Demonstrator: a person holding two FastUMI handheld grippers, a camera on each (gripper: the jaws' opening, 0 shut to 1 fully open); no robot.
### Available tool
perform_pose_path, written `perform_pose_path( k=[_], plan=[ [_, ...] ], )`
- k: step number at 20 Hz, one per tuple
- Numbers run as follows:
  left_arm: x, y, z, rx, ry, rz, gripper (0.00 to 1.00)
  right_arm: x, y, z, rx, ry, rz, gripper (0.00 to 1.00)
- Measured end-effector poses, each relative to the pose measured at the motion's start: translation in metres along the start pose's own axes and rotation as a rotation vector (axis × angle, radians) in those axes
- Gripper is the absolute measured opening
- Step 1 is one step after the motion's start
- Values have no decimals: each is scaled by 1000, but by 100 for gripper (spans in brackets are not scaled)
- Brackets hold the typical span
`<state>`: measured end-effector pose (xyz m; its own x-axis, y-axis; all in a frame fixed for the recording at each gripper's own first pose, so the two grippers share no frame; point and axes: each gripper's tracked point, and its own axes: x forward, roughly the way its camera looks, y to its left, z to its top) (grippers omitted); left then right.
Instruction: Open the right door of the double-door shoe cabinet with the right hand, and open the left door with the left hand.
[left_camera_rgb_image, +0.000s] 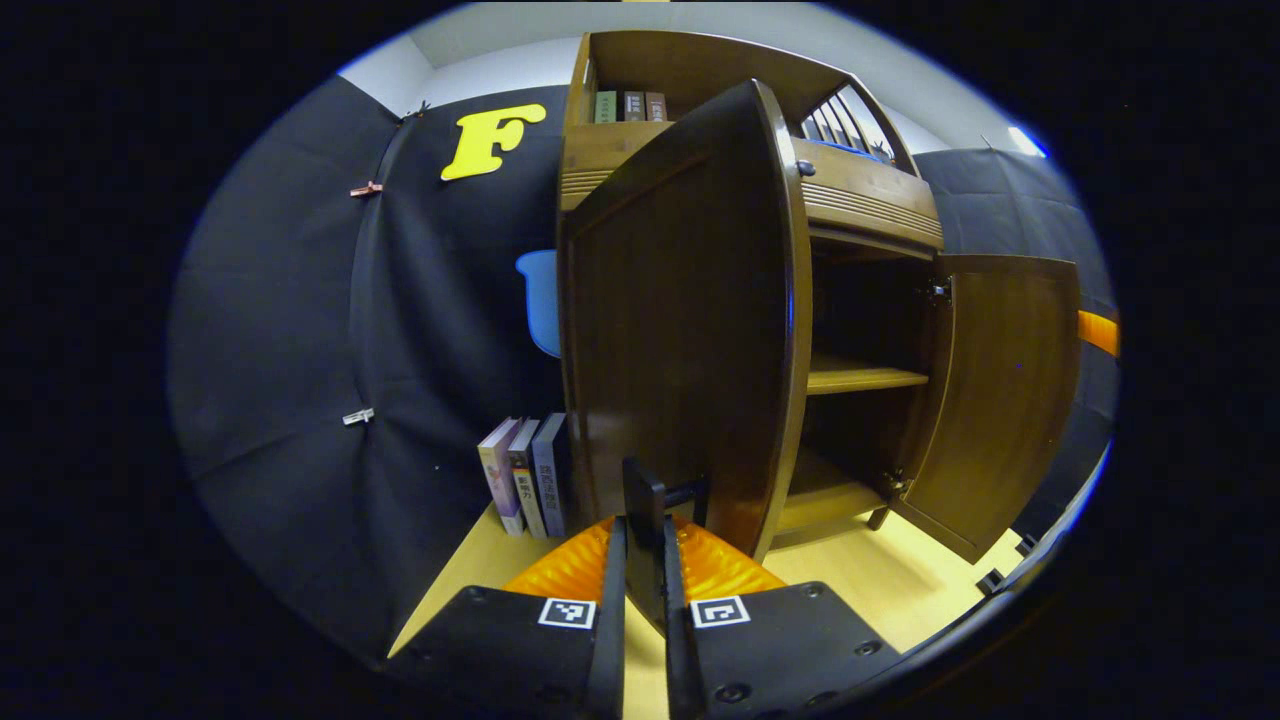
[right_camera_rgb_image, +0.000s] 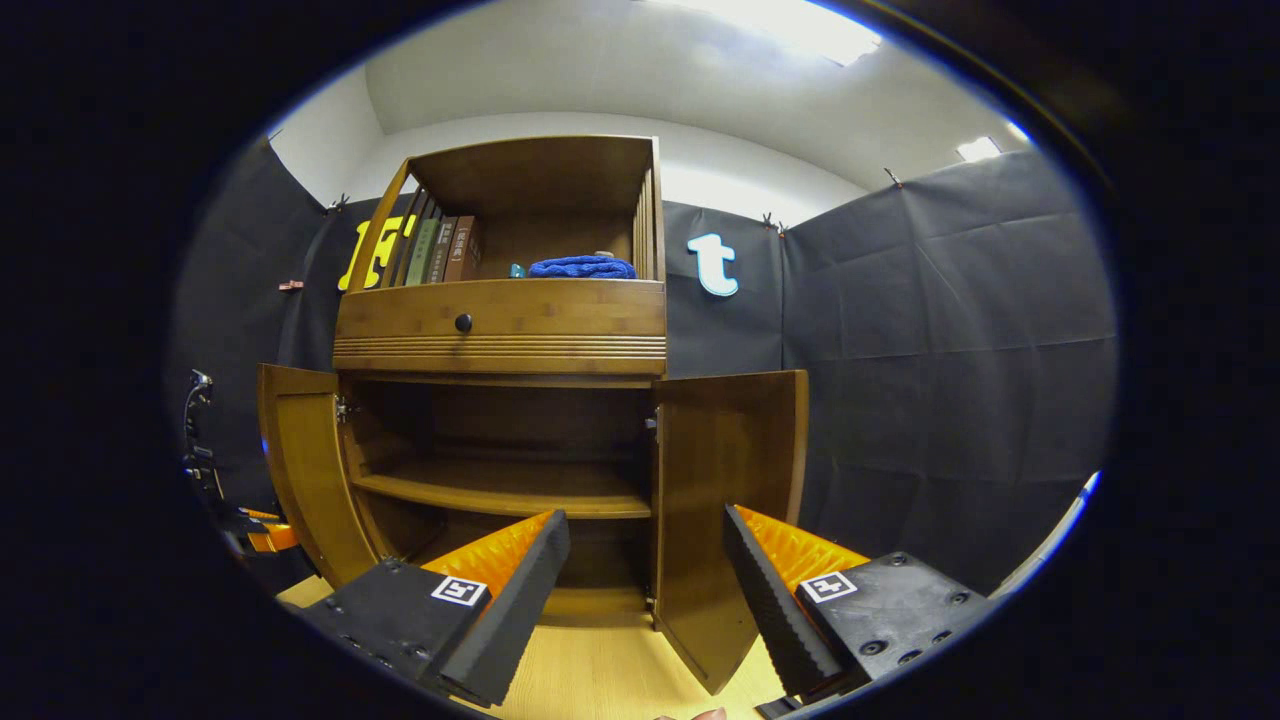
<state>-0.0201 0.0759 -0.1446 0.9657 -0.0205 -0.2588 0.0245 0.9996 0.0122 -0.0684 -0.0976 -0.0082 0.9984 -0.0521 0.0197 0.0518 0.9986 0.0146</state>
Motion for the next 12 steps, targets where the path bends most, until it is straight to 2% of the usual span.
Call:
perform_pose_path(
  k=[4,6,7,10,12],
  plan=[
    [-8,33,2,-48,-20,65,16,9,21,-3,-3,4,47,95],
    [-11,53,-2,-64,-16,103,15,11,32,-2,-3,2,73,98],
    [-11,64,-3,-70,-12,120,10,12,36,-1,-3,-2,81,98],
    [-15,77,-5,-131,-6,91,8,14,43,-2,-2,-6,93,98],
    [-14,82,-9,-139,-3,77,12,12,46,-5,4,4,98,98]
  ],
)
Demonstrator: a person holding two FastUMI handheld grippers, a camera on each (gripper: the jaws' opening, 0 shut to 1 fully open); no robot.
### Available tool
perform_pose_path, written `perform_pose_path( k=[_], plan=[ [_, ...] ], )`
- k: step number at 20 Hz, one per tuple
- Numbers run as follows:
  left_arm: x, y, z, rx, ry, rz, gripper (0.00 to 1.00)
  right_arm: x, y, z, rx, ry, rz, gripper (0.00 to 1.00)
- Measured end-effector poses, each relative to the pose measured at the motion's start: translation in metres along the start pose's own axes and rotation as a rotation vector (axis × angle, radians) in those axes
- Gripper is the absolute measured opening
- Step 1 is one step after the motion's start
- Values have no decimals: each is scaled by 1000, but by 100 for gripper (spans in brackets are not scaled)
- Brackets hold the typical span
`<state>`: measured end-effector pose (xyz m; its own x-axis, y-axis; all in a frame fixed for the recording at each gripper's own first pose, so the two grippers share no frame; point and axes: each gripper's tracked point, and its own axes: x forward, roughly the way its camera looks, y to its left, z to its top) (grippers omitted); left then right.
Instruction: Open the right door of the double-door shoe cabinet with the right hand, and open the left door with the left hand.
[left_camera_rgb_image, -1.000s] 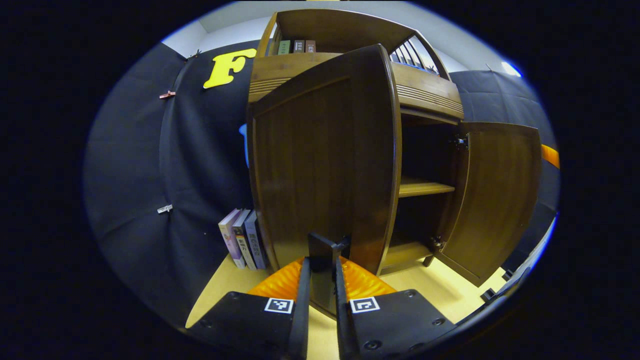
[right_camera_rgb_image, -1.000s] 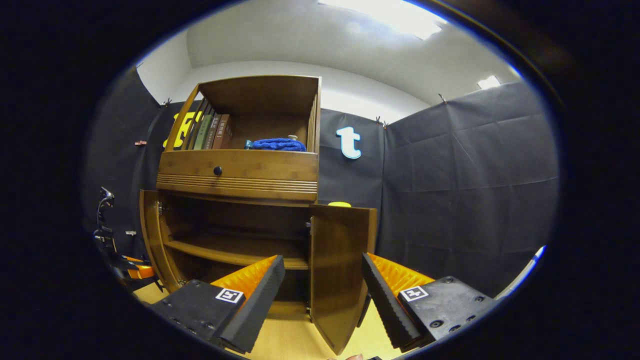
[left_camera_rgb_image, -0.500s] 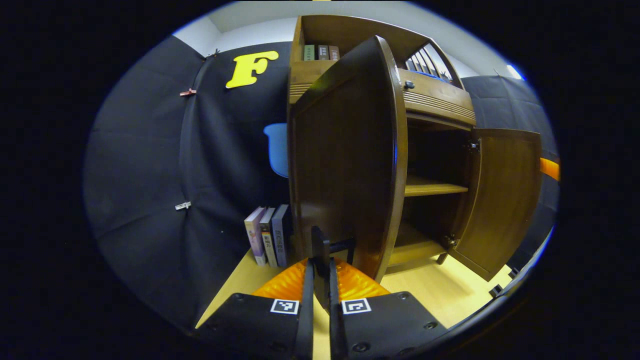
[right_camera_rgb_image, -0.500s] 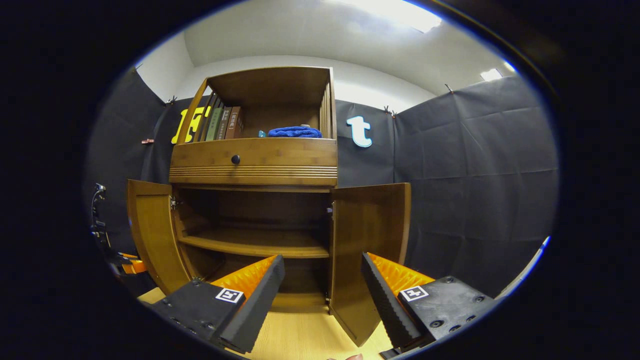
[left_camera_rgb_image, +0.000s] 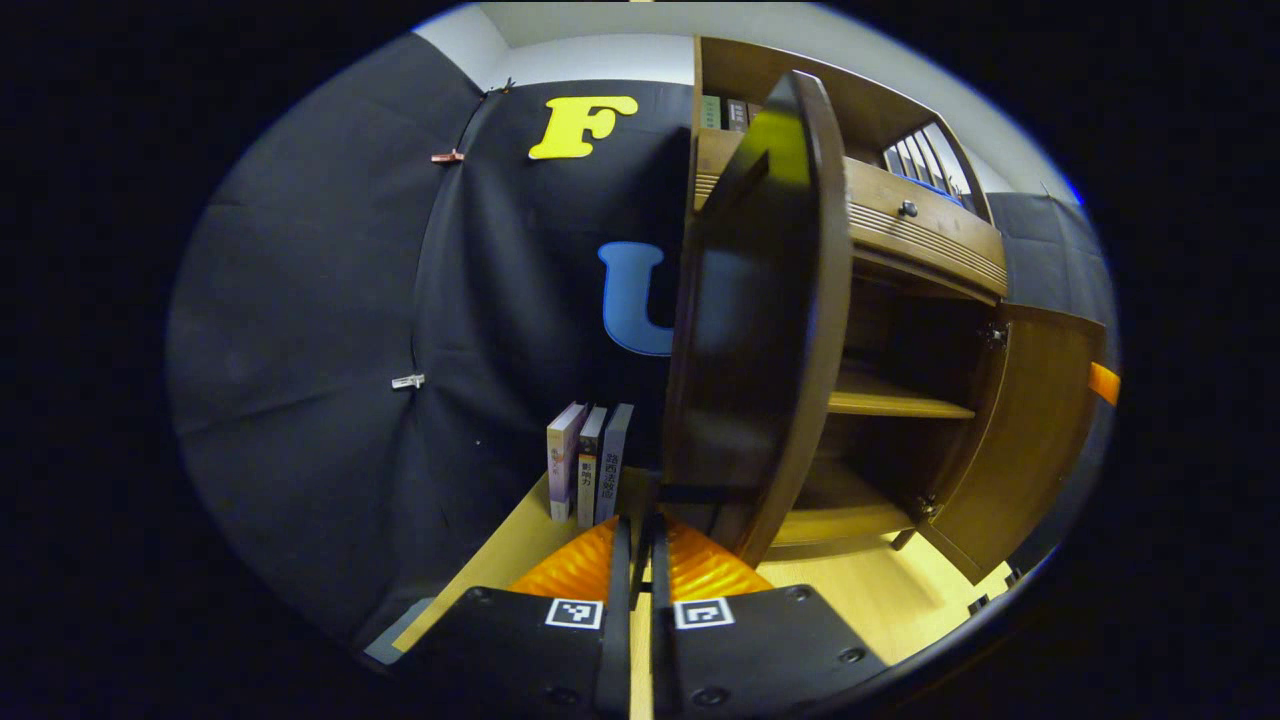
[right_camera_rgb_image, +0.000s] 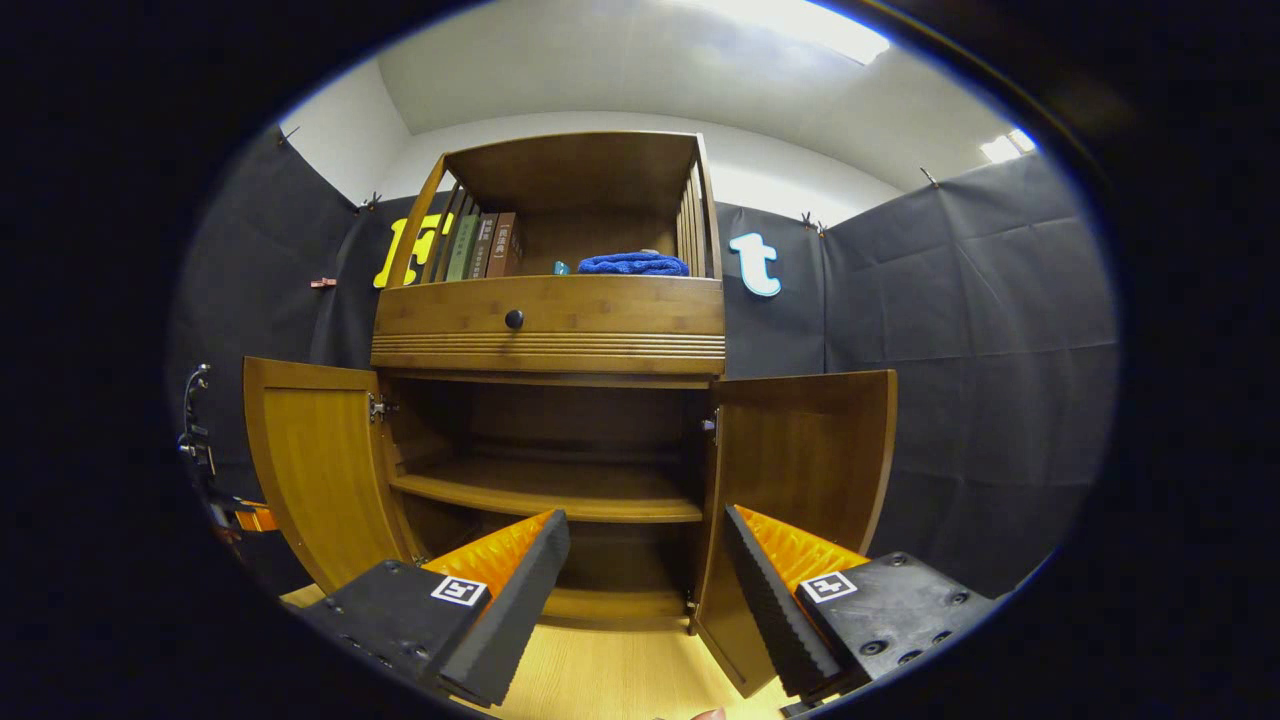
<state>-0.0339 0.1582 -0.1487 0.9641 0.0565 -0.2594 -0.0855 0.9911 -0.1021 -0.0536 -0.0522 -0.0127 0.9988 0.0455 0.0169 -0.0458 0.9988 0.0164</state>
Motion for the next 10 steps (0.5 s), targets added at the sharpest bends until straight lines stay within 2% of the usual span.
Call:
perform_pose_path(
  k=[3,4,10],
  plan=[
    [1,7,1,36,-2,4,13,-1,-1,-4,1,9,-2,100],
    [1,7,2,36,-1,4,13,-1,-1,-5,2,11,-4,95],
    [-9,5,-6,46,14,29,13,2,-3,-9,14,24,1,98]
  ],
)
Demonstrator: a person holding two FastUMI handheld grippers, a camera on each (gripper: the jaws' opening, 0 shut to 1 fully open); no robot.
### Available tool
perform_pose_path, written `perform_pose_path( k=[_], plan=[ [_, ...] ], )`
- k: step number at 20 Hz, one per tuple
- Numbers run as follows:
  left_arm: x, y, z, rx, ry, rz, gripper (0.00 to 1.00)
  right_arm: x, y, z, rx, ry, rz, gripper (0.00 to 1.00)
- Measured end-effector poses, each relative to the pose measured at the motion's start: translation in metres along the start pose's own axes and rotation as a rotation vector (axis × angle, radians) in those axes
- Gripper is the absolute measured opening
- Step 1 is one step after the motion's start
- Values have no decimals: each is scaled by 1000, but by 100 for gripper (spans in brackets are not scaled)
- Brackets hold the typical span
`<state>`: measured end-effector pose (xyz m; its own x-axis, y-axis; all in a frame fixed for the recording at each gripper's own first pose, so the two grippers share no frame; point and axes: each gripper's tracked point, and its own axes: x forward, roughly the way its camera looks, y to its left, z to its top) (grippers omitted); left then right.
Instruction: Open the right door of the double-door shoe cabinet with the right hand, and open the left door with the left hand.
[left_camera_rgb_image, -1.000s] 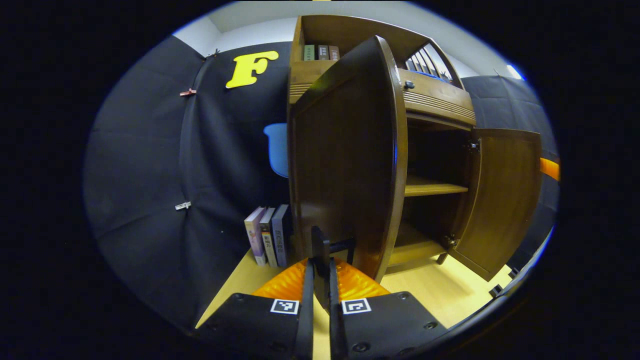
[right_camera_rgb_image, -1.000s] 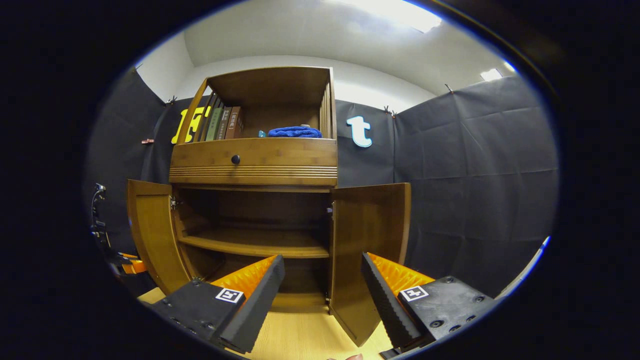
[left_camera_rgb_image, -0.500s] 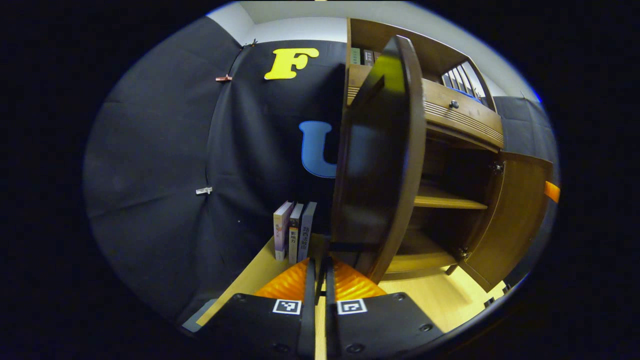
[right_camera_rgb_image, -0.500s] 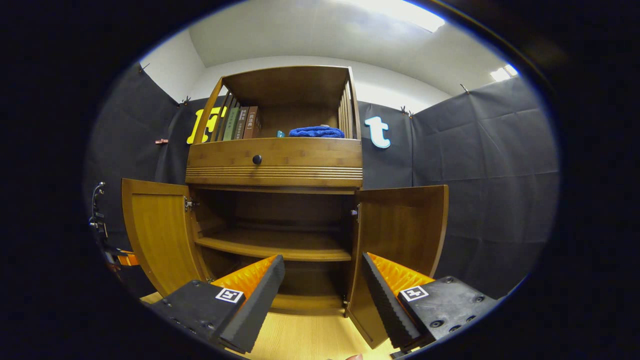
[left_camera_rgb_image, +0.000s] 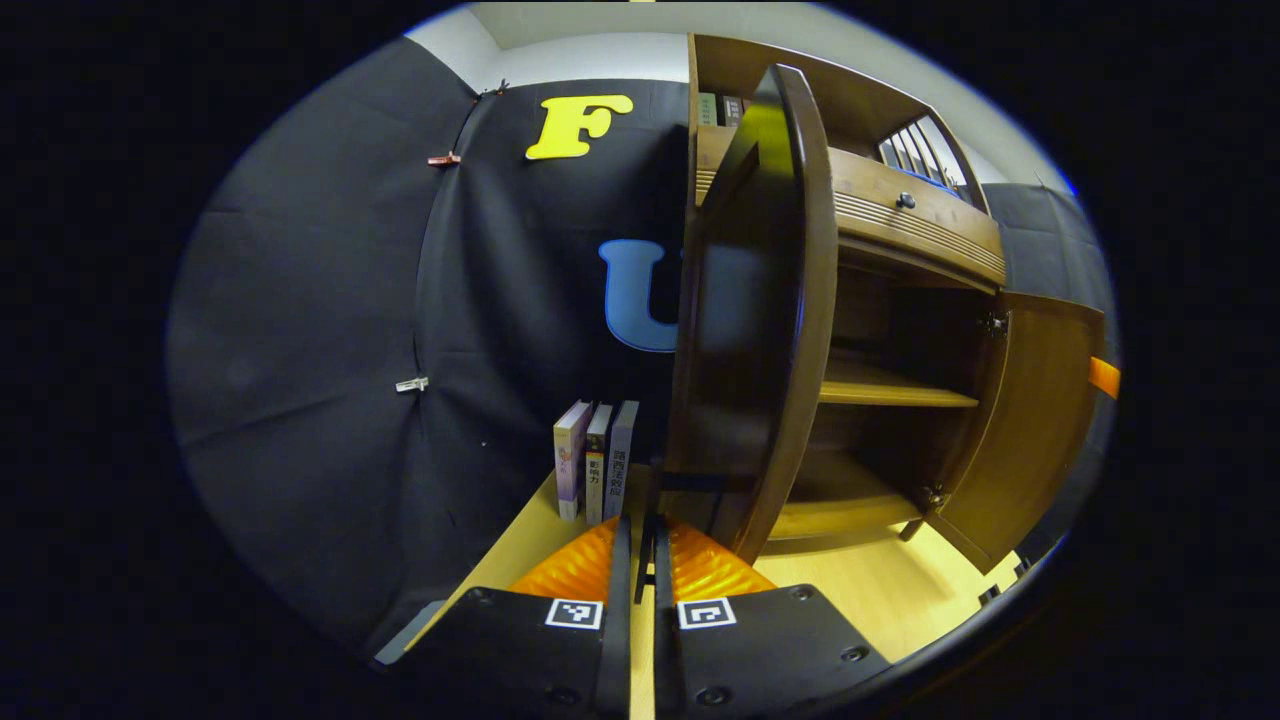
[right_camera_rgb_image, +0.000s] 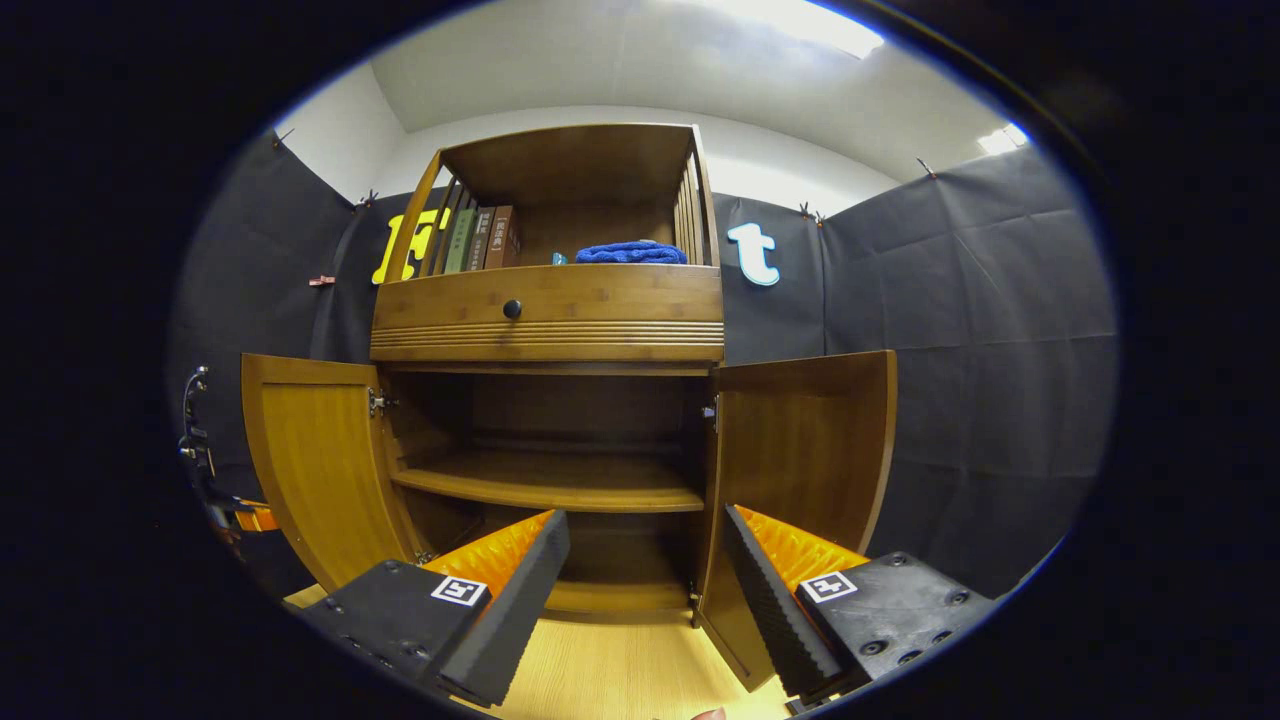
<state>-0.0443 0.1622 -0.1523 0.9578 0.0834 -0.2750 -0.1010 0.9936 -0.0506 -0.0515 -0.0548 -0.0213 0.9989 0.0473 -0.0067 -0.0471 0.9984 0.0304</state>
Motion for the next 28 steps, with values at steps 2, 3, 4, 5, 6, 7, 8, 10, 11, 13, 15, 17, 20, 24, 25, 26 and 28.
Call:
perform_pose_path(
  k=[2,3,4,5,6,7,8,10,11,13,15,17,20,24,25,26,28],
  plan=[
    [-6,0,-3,2,6,12,13,3,2,-2,9,6,10,98],
    [-8,1,-4,-3,8,17,13,5,3,-3,13,8,15,98],
    [-11,2,-6,-10,9,29,13,6,5,-3,13,9,21,100],
    [-14,5,-10,-14,13,42,13,8,6,-4,11,11,27,100],
    [-19,5,-12,-20,18,47,13,9,8,-5,7,14,33,100],
    [-24,7,-14,-26,20,52,14,10,11,-6,5,16,38,100],
    [-28,8,-16,-30,22,55,14,12,13,-8,5,18,42,98],
    [-40,11,-19,-22,14,62,18,17,18,-12,12,21,49,100],
    [-46,12,-17,-15,7,64,21,20,20,-12,14,22,48,100],
    [-58,13,-15,1,-8,73,31,26,24,-16,17,25,48,98],
    [-69,9,-15,17,-19,79,53,33,31,-19,11,24,55,98],
    [-78,2,-15,30,-27,69,73,39,34,-23,-16,24,51,98],
    [-90,-3,-9,69,-54,86,89,49,34,-29,-29,25,28,98],
    [-96,-33,-18,89,-24,55,97,67,40,-36,-26,31,7,98],
    [-102,-43,-16,86,-20,28,96,70,43,-36,-36,30,11,98],
    [-102,-54,-16,85,-25,7,96,73,46,-36,-52,28,15,98],
    [-100,-79,-14,85,-42,-41,96,78,60,-35,-74,24,38,98]
  ],
)
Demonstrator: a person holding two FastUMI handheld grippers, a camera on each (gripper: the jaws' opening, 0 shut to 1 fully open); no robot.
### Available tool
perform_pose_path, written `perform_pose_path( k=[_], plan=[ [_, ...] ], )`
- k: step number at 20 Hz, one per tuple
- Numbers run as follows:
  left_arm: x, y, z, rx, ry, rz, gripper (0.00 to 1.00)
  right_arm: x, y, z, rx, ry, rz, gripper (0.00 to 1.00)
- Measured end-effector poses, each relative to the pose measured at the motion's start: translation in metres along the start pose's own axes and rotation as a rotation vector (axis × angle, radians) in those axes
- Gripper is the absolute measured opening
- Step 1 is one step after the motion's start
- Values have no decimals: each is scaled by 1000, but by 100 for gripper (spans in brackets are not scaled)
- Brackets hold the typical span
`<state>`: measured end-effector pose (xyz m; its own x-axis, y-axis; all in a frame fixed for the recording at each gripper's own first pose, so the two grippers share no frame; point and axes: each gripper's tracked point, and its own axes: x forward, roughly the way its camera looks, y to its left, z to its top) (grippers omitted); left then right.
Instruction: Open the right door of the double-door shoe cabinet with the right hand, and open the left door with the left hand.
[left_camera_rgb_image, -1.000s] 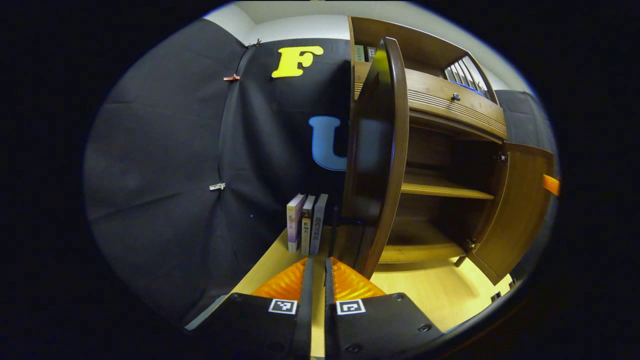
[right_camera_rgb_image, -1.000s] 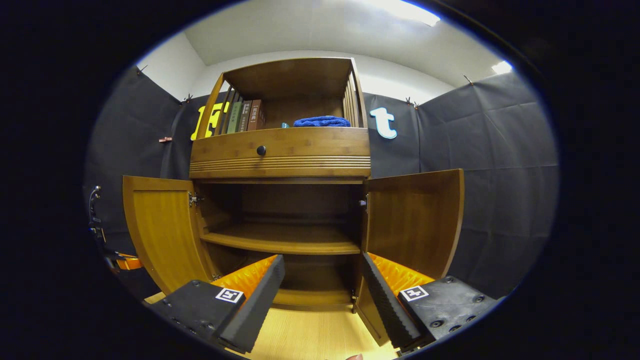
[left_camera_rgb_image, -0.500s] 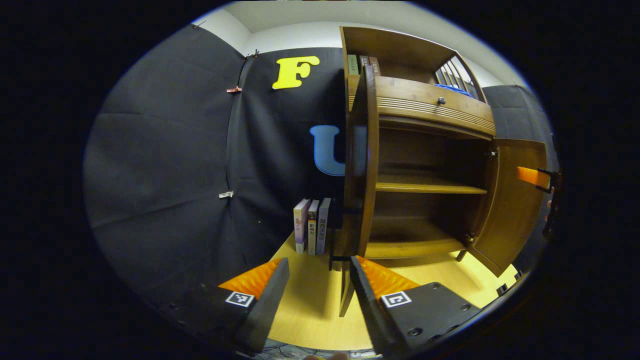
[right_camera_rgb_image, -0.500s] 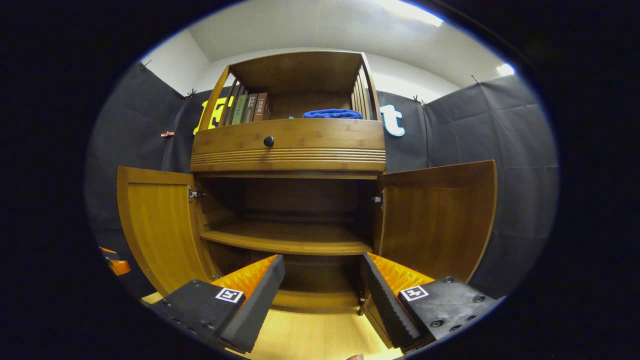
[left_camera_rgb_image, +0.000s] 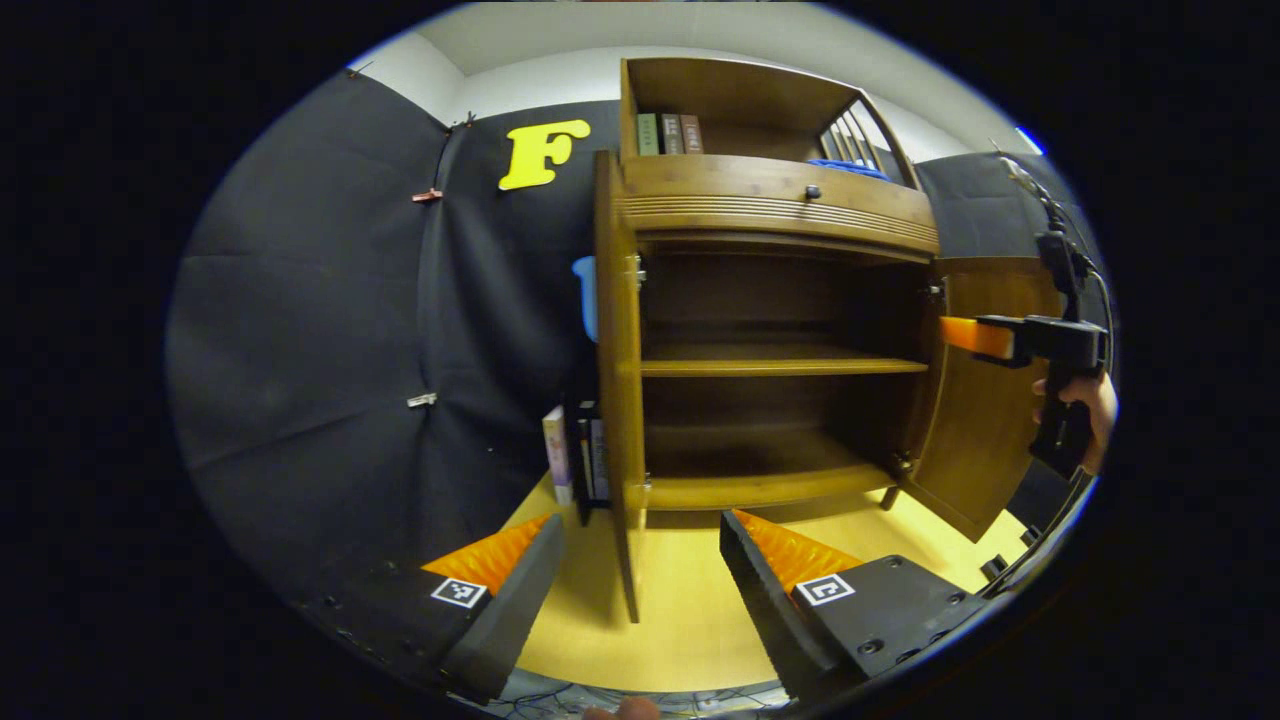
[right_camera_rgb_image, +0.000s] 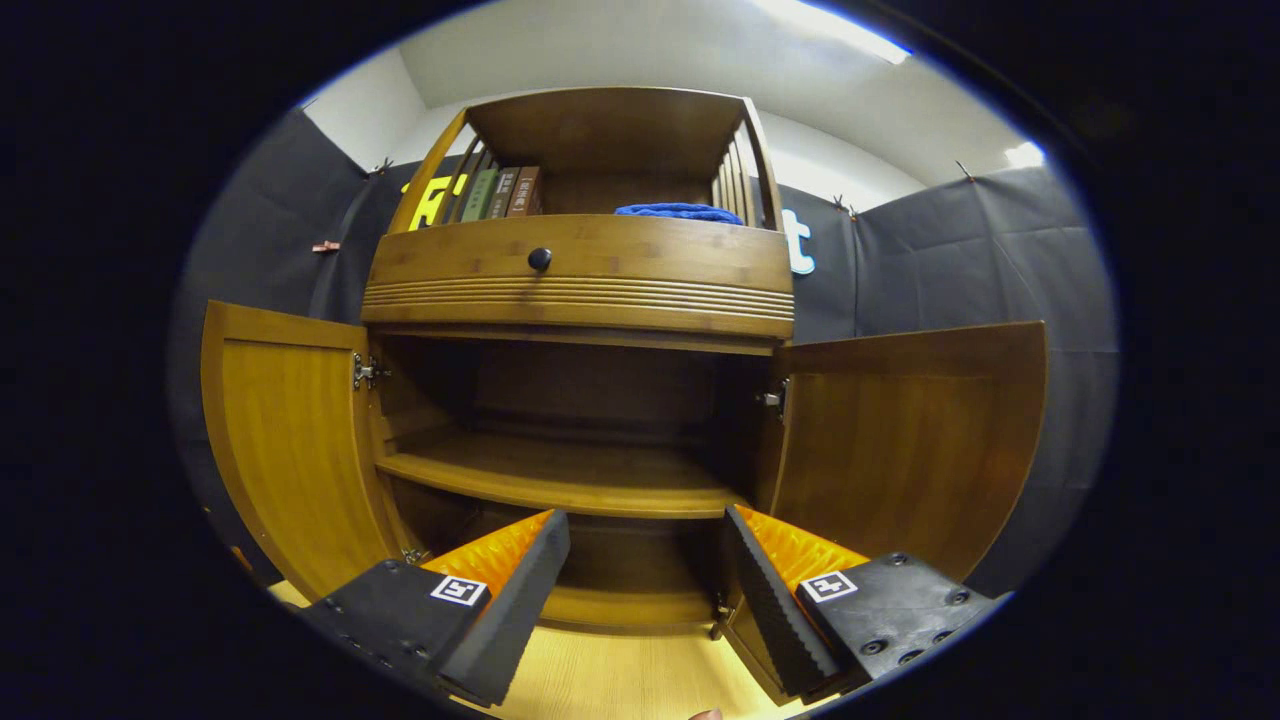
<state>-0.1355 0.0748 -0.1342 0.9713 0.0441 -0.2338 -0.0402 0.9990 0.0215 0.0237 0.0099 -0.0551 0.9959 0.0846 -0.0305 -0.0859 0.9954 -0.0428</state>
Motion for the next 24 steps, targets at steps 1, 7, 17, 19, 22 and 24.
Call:
perform_pose_path(
  k=[1,7,17,19,22,24],
  plan=[
    [4,-11,2,-1,-8,-20,96,3,8,2,-1,-3,15,98],
    [31,-45,18,-2,-40,-98,96,0,45,10,6,-3,78,98],
    [61,-79,34,6,-52,-151,96,-9,71,3,25,32,117,98],
    [63,-90,29,3,-49,-169,96,-10,71,4,27,31,122,98],
    [63,-100,28,2,-49,-189,96,-12,71,6,36,26,123,98],
    [67,-104,30,-2,-47,-197,96,-13,67,12,38,17,120,98]
  ],
)
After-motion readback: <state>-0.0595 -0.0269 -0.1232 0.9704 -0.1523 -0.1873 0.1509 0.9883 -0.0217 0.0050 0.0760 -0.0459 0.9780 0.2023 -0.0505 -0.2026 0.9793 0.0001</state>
